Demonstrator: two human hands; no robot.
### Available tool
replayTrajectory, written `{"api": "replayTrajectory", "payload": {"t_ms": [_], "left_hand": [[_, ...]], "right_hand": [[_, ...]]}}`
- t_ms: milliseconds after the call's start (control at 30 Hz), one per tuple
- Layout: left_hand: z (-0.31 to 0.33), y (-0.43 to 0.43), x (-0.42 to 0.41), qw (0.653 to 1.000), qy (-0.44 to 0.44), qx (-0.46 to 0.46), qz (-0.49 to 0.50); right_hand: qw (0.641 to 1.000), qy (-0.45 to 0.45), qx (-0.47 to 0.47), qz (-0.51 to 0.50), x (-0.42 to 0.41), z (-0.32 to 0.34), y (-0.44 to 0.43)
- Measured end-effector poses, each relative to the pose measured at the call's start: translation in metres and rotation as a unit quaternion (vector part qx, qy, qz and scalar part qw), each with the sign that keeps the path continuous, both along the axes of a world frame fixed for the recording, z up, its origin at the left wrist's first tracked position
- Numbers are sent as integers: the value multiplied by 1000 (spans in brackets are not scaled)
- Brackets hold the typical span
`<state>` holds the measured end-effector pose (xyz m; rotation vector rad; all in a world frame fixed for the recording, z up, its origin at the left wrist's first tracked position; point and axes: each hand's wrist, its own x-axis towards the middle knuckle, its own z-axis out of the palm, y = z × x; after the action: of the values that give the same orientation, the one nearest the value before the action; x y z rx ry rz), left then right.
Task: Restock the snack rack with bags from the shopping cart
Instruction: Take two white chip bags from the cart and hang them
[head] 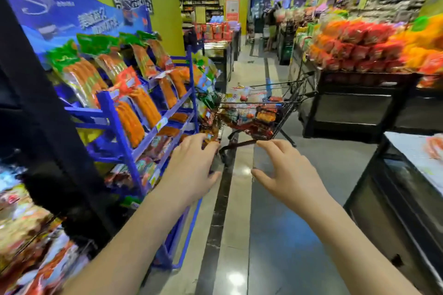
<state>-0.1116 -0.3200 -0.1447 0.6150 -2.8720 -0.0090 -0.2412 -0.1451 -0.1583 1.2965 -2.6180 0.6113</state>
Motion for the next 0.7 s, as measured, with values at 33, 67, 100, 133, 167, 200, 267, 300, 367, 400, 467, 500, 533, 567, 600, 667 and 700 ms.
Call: {"api": "replayTrajectory", "payload": {"t_ms": [33, 67, 100, 133, 167, 200, 267, 300, 367, 400, 467, 500, 533, 567, 600, 667, 700], "left_hand": [[1, 3, -23, 1000, -5, 0, -7], [1, 6, -44, 1000, -9, 0, -12], [1, 7, -63, 1000, -9, -2, -18], [1, 8, -81, 1000, -6, -5, -22], [1, 7, -98, 1000, -3, -4, -24], [1, 7, -113, 1000, -3, -3, -25], [0, 1, -143, 1000, -7, -1, -26], [0, -3, -157, 1000, -10, 0, -27], [-3, -17, -187, 999, -15, 0, -30], [-6, -26, -201, 999, -15, 1, -33], [-12, -47, -231, 999, -16, 3, -40], [-17, -58, -246, 999, -18, 5, -44], [-21, -71, -261, 999, -20, 7, -48], [-26, -86, -277, 998, -19, 10, -53], [-30, -102, -293, 998, -17, 14, -56], [-39, -137, -325, 998, -15, 25, -59], [-42, -155, -341, 998, -16, 28, -60]], "right_hand": [[1000, -4, -1, -6, -18, -1, 6], [1000, -10, -3, -9, -36, -3, 11], [1000, -17, -4, -9, -53, -5, 14], [1000, -20, -2, -9, -71, -5, 16], [1000, -21, -1, -12, -88, -5, 16], [1000, -24, 0, -17, -104, -4, 15], [999, -36, 0, -24, -135, -1, 10], [999, -42, 1, -25, -149, -2, 6], [998, -52, 5, -28, -176, -4, -5], [998, -56, 7, -30, -190, -7, -12], [998, -59, 11, -37, -217, -14, -28], [997, -60, 12, -41, -231, -18, -39], [997, -64, 11, -46, -245, -23, -50], [996, -68, 9, -49, -260, -28, -64], [996, -74, 8, -52, -274, -32, -78], [995, -83, 10, -57, -304, -41, -111], [994, -86, 14, -61, -319, -44, -129]]}}
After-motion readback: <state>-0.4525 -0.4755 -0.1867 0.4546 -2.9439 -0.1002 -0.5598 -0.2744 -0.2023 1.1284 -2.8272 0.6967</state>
